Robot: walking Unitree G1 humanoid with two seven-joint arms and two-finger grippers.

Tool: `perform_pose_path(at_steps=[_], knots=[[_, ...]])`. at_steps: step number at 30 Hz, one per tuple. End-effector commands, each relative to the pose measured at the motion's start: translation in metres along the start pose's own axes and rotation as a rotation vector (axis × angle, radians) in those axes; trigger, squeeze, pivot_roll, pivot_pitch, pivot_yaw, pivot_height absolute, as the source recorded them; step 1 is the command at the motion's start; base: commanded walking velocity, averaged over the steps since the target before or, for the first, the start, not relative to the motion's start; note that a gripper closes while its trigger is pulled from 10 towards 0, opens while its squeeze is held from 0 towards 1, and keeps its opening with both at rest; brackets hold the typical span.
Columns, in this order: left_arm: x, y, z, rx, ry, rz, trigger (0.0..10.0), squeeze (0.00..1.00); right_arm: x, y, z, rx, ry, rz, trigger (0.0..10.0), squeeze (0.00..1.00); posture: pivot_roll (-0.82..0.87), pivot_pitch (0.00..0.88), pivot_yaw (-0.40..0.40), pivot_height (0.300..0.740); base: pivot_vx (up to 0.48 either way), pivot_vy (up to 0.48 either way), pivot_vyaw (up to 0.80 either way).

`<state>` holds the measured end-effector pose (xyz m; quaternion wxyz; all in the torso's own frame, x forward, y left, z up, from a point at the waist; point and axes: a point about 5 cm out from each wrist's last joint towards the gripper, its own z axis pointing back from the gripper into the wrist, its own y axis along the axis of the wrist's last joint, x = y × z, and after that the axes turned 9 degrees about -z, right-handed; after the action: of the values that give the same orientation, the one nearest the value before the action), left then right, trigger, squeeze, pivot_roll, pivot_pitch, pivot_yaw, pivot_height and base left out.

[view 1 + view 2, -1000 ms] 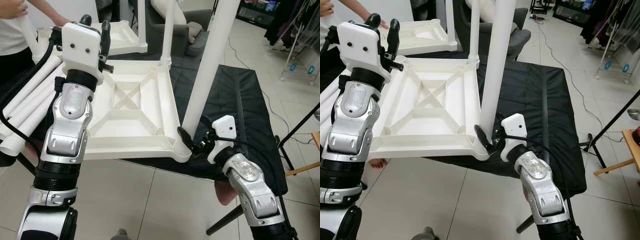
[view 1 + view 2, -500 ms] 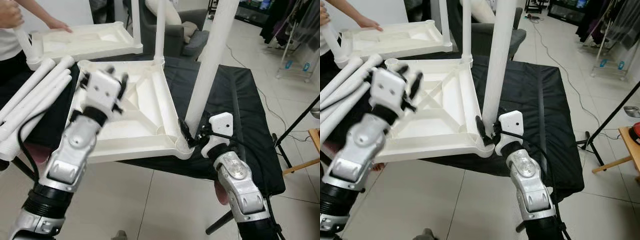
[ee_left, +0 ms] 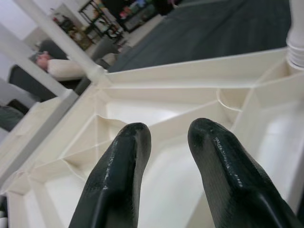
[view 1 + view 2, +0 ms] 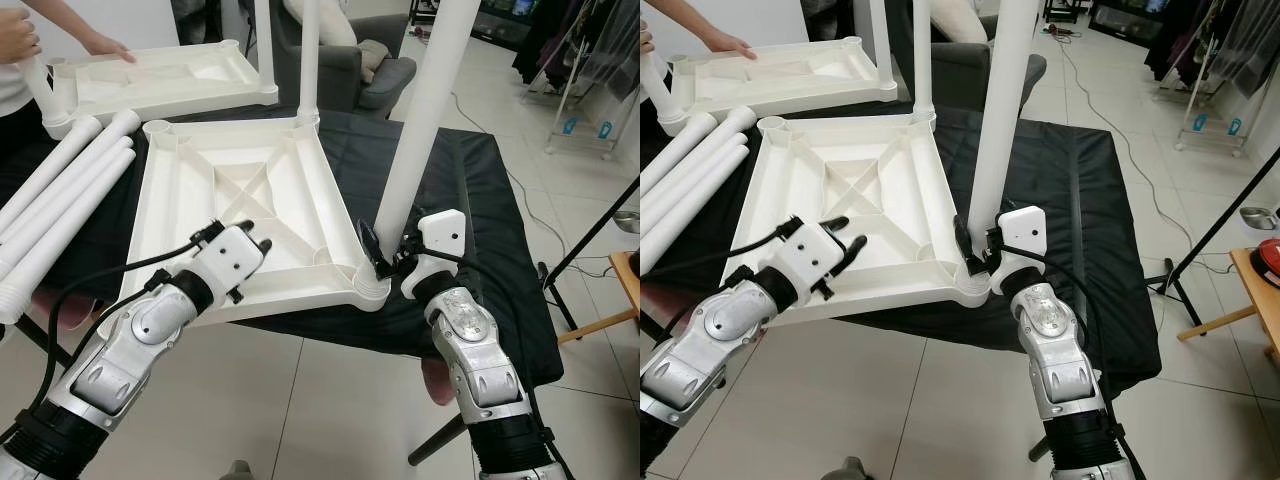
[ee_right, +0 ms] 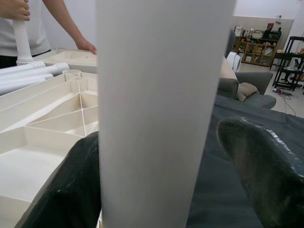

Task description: Building children table

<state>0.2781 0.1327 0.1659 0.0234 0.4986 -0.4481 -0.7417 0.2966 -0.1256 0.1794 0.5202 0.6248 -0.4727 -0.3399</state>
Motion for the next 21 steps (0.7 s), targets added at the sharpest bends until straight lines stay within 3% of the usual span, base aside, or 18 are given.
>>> perform_pose_path(at_steps=[1, 4, 5, 7, 8, 10, 11, 14, 17, 21], knots=[[0.021, -0.008, 0.003, -0.033, -0.518, 0.033, 10.0, 0.0, -0.001, -0.002, -0.002, -0.016, 0.055, 0.0, 10.0, 0.0, 0.2, 0.0, 0.0, 0.74, 0.0, 0.0, 0.0], [0.021, -0.01, -0.004, -0.044, -0.554, 0.003, 10.0, 0.0, -0.001, -0.003, -0.001, -0.032, 0.105, 0.008, 10.0, 0.0, 0.21, 0.0, 0.0, 0.74, 0.0, 0.0, 0.0], [0.022, -0.01, -0.011, -0.05, -0.567, 0.0, 10.0, 1.0, 0.0, -0.004, 0.0, -0.037, 0.118, 0.012, 10.0, 0.0, 0.21, 0.0, 0.0, 0.74, 0.0, 0.0, 0.0], [0.023, -0.011, -0.018, -0.055, -0.578, 0.002, 10.0, 1.0, 0.002, -0.004, 0.0, -0.04, 0.123, 0.015, 10.0, 0.0, 0.21, 0.0, 0.0, 0.74, 0.0, 0.0, 0.0], [0.026, -0.01, -0.021, -0.052, -0.604, 0.012, 10.0, 1.0, 0.003, -0.004, 0.0, -0.039, 0.121, 0.012, 10.0, 0.0, 0.21, 0.055, -0.084, 0.74, 0.0, 0.0, 0.0], [0.032, -0.009, -0.025, -0.044, -0.651, 0.042, 10.0, 1.0, 0.004, -0.003, -0.001, -0.037, 0.12, 0.01, 10.0, 0.0, 0.2, 0.062, -0.08, 0.74, 0.0, 0.0, 0.0], [0.035, -0.008, -0.026, -0.037, -0.681, 0.065, 10.0, 0.0, 0.004, -0.003, -0.001, -0.037, 0.123, 0.01, 10.0, 0.0, 0.2, 0.065, -0.076, 0.74, 0.0, 0.0, 0.0], [0.037, -0.007, -0.027, -0.031, -0.699, 0.08, 10.0, 0.0, 0.004, -0.003, -0.001, -0.036, 0.125, 0.01, 10.0, 0.0, 0.2, 0.065, -0.076, 0.74, 0.0, 0.0, 0.0], [0.049, -0.002, -0.025, 0.009, -0.813, 0.141, 10.0, 0.0, 0.004, -0.002, -0.001, -0.039, 0.145, 0.009, 10.0, 0.0, 0.19, 0.073, -0.069, 0.74, 0.0, 0.0, 0.0], [0.056, -0.006, -0.023, -0.001, -0.886, 0.143, 10.0, 0.0, 0.006, -0.001, 0.0, -0.043, 0.165, 0.017, 10.0, 0.0, 0.19, 0.09, -0.06, 0.74, 0.0, 0.0, 0.0]])
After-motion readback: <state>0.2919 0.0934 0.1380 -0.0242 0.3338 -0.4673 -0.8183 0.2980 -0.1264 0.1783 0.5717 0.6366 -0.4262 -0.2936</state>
